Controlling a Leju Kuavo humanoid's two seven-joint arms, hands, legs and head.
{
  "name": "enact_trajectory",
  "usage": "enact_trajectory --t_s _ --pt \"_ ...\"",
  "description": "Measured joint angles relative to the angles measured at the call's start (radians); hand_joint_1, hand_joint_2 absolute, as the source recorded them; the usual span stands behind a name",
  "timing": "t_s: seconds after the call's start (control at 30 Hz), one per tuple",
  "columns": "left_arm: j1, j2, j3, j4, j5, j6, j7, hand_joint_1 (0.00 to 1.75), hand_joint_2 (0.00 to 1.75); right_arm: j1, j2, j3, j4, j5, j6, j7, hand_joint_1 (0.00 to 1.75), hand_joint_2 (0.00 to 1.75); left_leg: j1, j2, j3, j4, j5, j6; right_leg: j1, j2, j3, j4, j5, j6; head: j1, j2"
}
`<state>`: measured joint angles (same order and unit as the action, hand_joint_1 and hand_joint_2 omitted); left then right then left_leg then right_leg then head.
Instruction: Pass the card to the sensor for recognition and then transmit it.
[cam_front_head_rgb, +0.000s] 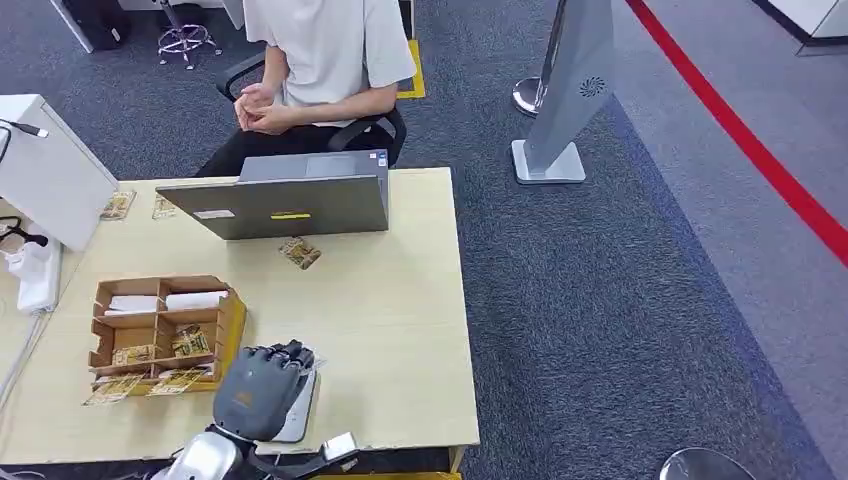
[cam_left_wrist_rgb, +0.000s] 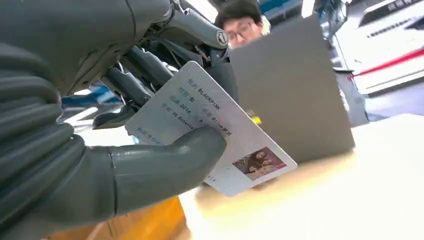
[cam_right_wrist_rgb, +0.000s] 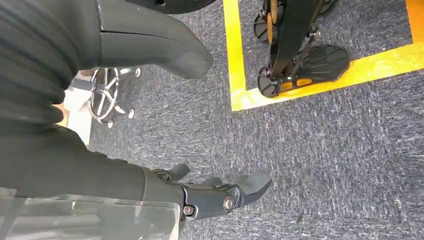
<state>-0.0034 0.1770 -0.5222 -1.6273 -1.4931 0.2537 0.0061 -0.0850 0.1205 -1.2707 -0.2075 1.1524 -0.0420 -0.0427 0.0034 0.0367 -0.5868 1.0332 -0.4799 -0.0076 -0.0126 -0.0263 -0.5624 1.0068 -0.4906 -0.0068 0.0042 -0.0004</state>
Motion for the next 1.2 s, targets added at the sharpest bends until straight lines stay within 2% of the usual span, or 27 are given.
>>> enact_trajectory --t_s 0.27,0.4,0.6,0.8,0.87,1.0,1.2 --pt "0.015 -0.039 -0.002 0.046 -0.003 -0.021 -0.001 1.75 1.75 0.000 0.000 -0.006 0.000 0.000 -0.009 0.016 0.00 1.75 0.000 0.000 0.000 0.000 0.000 0.000 0.000 0.000 0.000 0.000 0.000 0.000 0.000 0.000" --pt "0.017 -0.051 -0.002 0.059 -0.006 -0.024 0.019 1.75 1.75 -0.001 0.000 -0.008 0.000 -0.003 -0.011 0.022 0.00 1.75 0.000 0.000 0.000 0.000 0.000 0.000 0.000 0.000 0.000 0.000 0.000 0.000 0.000 0.000" --pt "0.022 -0.054 -0.002 0.059 -0.011 -0.032 0.063 1.75 1.75 -0.001 0.000 -0.017 0.000 -0.005 -0.018 0.030 0.00 1.75 0.000 0.000 0.000 0.000 0.000 0.000 0.000 0.000 0.000 0.000 0.000 0.000 0.000 0.000" --pt "0.023 -0.054 -0.002 0.059 -0.011 -0.033 0.066 1.75 1.75 -0.001 0.000 -0.023 0.000 -0.005 -0.019 0.031 0.00 1.75 0.000 0.000 0.000 0.000 0.000 0.000 0.000 0.000 0.000 0.000 0.000 0.000 0.000 0.000" --pt "0.022 -0.052 -0.002 0.059 -0.011 -0.033 0.096 1.75 1.75 -0.001 0.000 -0.023 0.000 -0.007 -0.025 0.031 0.00 1.75 0.000 0.000 0.000 0.000 0.000 0.000 0.000 0.000 0.000 0.000 0.000 0.000 0.000 0.000" --pt "0.019 -0.025 -0.002 0.047 -0.011 -0.033 0.193 1.75 1.75 -0.001 0.002 -0.024 0.000 -0.016 -0.032 0.034 0.00 1.75 0.000 0.000 0.000 0.000 0.000 0.000 0.000 0.000 0.000 0.000 0.000 0.000 0.000 0.000" --pt "0.012 0.010 -0.018 0.032 -0.011 -0.040 0.269 1.75 1.75 -0.002 0.002 -0.024 0.000 -0.016 -0.032 0.032 0.00 1.75 0.000 0.000 0.000 0.000 0.000 0.000 0.000 0.000 0.000 0.000 0.000 0.000 0.000 0.000"
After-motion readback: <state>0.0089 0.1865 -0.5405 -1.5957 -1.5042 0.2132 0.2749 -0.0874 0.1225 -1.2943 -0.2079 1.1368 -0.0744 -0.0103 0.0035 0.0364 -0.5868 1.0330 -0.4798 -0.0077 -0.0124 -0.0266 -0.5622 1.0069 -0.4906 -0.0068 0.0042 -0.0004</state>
